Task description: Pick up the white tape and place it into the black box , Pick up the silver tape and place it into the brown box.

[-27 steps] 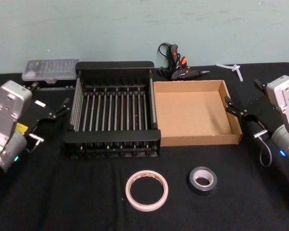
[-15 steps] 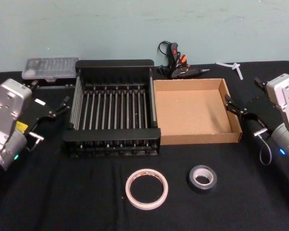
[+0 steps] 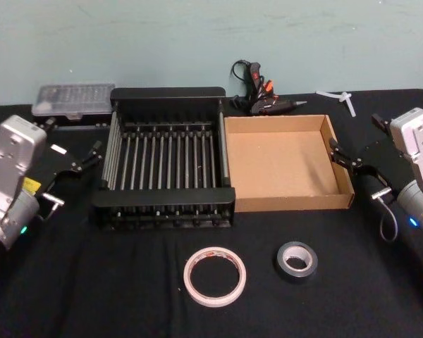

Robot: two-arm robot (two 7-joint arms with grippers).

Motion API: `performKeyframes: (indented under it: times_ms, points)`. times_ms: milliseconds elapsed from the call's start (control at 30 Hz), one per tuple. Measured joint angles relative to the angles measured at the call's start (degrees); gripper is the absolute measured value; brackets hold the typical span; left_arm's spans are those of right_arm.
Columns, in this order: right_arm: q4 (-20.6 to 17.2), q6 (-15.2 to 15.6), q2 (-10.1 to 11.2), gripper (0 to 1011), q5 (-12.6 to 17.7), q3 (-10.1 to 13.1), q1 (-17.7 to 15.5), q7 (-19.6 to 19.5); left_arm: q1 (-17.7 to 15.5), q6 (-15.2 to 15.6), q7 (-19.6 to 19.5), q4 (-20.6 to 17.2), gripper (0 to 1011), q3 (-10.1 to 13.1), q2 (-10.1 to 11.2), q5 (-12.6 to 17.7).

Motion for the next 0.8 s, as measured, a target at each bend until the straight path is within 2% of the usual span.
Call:
performKeyframes:
  times_ms: [800]
  points:
    - [0.0,0.0,0.0,1002,0.0,0.0,0.0,0.0,0.0,0.0,0.0,0.0,1001,0.0,0.0,0.0]
